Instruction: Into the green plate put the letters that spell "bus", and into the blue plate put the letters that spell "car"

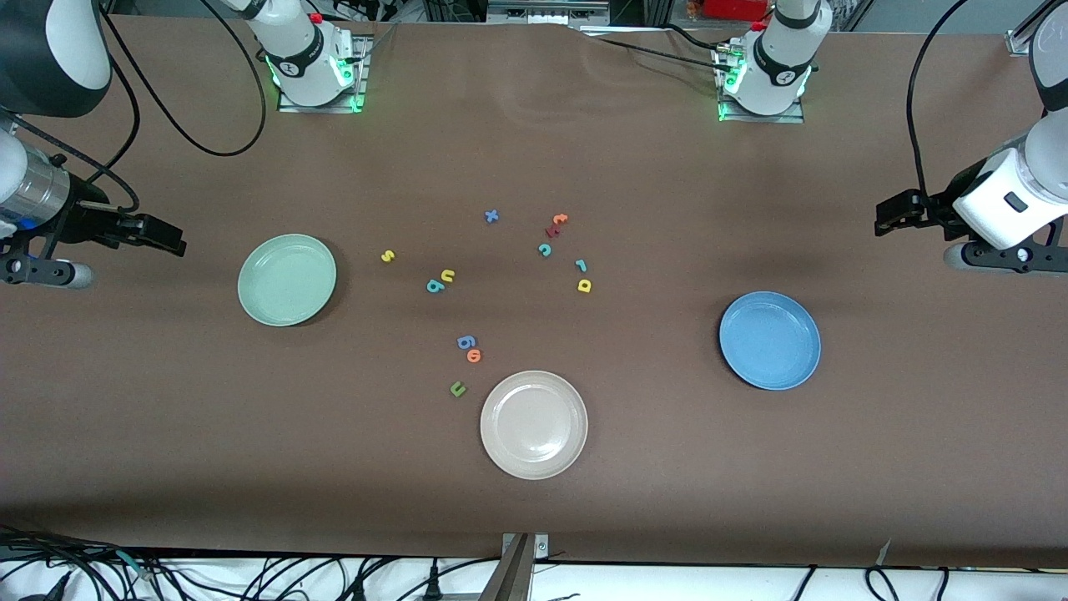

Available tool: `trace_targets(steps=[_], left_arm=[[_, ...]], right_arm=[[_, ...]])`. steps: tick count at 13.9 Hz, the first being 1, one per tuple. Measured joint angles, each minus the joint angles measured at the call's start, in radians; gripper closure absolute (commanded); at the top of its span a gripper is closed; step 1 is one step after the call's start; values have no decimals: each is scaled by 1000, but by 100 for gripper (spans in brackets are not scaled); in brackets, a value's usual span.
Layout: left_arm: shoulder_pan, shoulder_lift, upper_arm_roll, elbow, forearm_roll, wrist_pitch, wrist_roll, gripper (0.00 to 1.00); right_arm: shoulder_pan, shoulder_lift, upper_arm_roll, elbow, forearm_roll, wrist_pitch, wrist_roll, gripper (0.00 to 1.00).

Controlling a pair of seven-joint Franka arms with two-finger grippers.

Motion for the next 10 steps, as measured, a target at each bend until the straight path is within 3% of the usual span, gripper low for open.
trace_targets(steps=[10], left_arm=[[0,0,-1,0,0,0,0,0]], right_arm=[[0,0,0,0,-1,-42,0,0]])
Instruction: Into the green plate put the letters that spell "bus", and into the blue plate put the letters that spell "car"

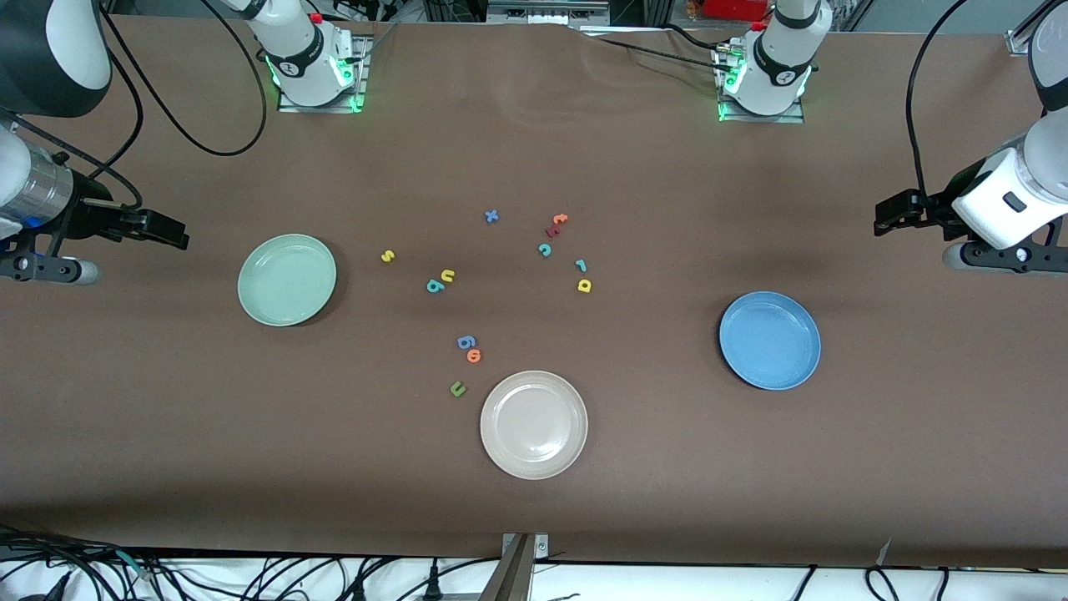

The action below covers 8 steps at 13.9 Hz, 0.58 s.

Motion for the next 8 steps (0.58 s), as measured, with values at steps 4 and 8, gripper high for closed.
trace_targets(steps=[4,8], left_arm=[[0,0,0,0,0,0,0,0],[0,0,0,0,0,0,0,0]], right_arm=[[7,1,3,0,0,-3,6,0],[44,14,7,-2,0,-4,122,1]])
